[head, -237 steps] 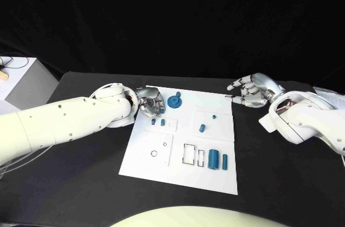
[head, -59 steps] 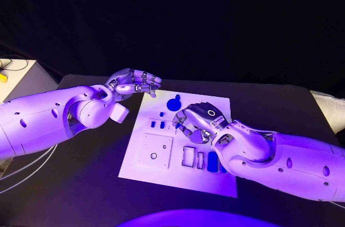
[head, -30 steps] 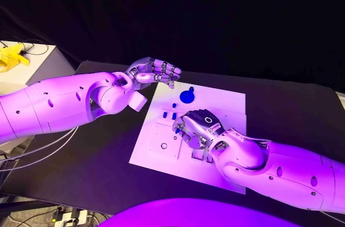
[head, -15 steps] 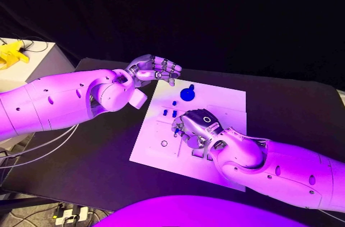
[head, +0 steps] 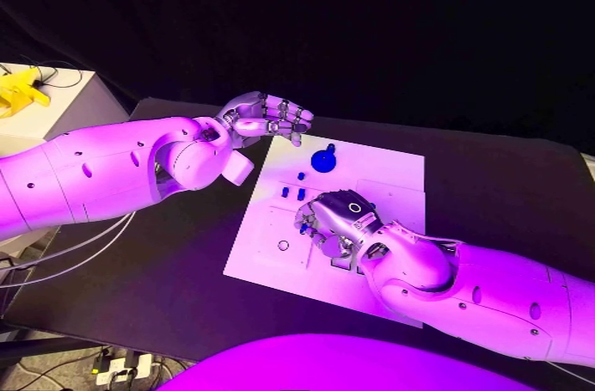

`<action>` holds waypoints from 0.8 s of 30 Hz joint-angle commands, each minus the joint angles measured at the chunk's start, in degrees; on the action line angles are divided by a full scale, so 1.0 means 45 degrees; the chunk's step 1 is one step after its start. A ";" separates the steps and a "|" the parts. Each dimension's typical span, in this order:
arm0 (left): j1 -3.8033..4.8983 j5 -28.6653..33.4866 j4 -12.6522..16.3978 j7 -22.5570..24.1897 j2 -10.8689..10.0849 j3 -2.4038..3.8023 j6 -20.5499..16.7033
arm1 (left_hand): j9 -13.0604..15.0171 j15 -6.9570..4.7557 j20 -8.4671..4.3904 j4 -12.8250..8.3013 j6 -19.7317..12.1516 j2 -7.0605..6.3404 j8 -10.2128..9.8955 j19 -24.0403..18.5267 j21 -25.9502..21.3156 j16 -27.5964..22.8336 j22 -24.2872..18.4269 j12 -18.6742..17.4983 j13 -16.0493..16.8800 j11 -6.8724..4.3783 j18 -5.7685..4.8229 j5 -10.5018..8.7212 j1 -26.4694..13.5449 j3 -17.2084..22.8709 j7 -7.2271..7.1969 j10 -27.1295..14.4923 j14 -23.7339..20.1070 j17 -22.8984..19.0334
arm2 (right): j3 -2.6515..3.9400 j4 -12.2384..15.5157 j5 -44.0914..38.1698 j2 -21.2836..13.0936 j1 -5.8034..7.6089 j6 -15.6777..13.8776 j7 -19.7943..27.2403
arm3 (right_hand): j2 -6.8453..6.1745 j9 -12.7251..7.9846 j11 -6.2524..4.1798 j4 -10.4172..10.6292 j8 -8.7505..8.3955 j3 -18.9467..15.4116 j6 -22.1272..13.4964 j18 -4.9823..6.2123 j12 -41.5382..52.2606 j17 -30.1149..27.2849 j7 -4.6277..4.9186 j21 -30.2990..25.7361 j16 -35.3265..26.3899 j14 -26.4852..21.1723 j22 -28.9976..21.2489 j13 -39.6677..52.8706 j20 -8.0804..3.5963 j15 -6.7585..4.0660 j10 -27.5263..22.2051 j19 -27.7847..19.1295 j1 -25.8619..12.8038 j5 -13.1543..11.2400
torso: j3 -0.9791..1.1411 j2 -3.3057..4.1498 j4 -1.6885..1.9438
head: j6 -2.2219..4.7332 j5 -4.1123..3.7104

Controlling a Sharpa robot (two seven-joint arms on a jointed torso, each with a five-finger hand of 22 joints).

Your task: Assemble the parts on the task board

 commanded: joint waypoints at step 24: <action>0.0012 0.0083 -0.0018 0.0055 0.0021 0.0011 0.0081 | -0.0013 0.0044 0.0048 -0.0024 -0.0018 0.0112 -0.0066 0.0039 -0.0103 -0.0054 -0.0022 -0.0058 -0.0012 0.0094 0.0136 -0.0011 0.0041 -0.0089 0.0098 -0.0044 -0.0037 -0.0018 | -0.0008 -0.0141 -0.0534 0.0024 -0.0051 0.0441 -0.0254 | -0.0006 0.0019 -0.0200 -0.0073 0.0059 0.0002 0.0078 -0.0112 0.0032 -0.0022 0.0057 -0.0023 -0.0046 0.0175 0.1379 0.0020 -0.0014 -0.0072 0.0267 0.0065 -0.0098 0.0090 | 0.0015 0.0000 -0.0007 | -0.0099 -0.0016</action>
